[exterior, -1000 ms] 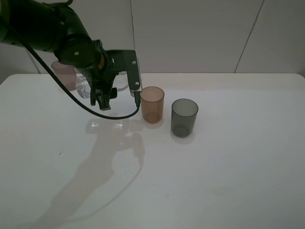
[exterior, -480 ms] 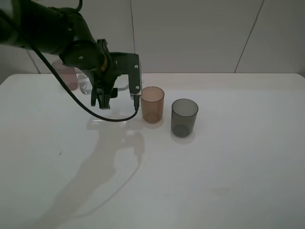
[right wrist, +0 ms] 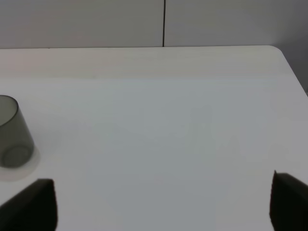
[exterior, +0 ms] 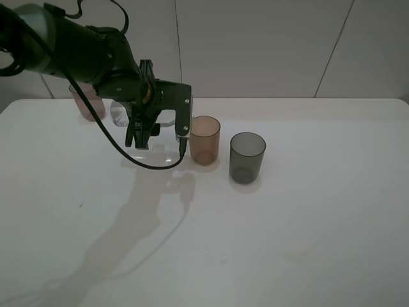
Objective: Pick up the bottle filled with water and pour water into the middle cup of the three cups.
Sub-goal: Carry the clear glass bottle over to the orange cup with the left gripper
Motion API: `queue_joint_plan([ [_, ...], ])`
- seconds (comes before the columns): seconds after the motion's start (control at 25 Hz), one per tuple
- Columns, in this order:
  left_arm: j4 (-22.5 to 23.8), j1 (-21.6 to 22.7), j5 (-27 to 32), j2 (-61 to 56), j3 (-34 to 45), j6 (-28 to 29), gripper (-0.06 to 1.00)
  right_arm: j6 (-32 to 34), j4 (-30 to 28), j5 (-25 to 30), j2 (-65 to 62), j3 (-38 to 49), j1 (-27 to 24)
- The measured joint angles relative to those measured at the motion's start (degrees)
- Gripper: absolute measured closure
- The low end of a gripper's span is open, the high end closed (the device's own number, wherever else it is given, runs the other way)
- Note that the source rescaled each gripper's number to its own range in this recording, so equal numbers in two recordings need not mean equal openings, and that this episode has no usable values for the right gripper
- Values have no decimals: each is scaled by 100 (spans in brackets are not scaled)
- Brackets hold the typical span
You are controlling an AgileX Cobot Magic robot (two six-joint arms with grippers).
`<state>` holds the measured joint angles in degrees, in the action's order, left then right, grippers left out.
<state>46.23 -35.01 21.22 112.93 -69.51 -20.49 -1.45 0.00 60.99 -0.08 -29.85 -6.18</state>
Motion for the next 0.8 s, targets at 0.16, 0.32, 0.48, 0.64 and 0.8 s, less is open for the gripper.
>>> queue_joint_plan([
  [0.16, 183, -17, 0, 68, -103, -5, 93, 0, 0, 0, 0, 0, 0],
  [0.32, 374, -29, 0, 68, -212, -5, 93, 0, -34, 0, 0, 0, 0],
  [0.48, 558, -47, 6, 68, -246, -30, 93, 0, 0, 0, 0, 0, 0],
  [0.64, 764, -69, 6, 68, -246, -95, 93, 0, 0, 0, 0, 0, 0],
  [0.8, 943, -69, 6, 68, -246, -151, 93, 0, 0, 0, 0, 0, 0],
])
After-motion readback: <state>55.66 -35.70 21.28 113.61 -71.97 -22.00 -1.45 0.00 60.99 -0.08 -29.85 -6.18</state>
